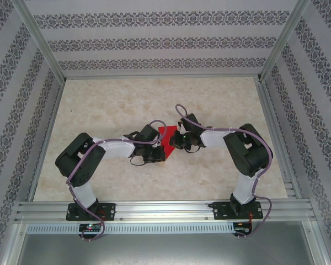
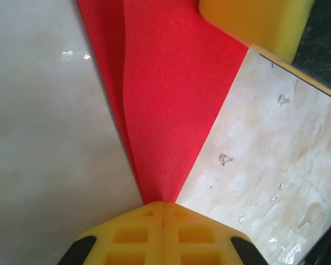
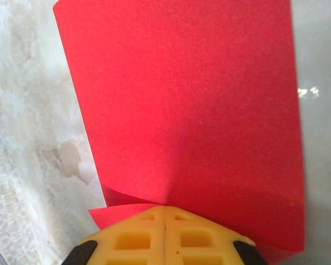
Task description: Fold a paper plane with a square sheet of paper (pick it up from the middle)
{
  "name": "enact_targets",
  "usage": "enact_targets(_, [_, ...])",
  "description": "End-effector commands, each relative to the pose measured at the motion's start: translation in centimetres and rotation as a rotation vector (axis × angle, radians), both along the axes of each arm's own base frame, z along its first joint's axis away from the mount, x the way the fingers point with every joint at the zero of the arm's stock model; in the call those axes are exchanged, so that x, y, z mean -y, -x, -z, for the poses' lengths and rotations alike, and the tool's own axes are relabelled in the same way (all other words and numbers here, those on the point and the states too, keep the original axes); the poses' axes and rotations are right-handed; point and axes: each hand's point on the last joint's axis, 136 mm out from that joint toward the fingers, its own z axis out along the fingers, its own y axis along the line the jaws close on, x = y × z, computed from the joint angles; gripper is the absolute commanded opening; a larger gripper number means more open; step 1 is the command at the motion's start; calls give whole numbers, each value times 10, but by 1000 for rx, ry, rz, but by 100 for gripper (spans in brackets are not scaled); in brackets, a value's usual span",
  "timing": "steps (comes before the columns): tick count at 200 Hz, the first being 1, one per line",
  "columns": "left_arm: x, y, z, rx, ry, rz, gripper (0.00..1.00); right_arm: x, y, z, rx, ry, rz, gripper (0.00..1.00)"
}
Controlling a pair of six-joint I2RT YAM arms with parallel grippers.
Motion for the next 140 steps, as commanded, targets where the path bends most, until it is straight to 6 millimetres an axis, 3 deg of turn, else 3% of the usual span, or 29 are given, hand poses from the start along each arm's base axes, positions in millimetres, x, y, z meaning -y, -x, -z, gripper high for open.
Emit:
enact_targets(1, [-20, 45, 24, -129, -115, 60, 2, 30, 16, 43, -104, 159, 61, 3])
enact_targets(140, [-31, 58, 32, -93, -228, 118, 1, 35, 18, 48, -121, 191, 79, 3])
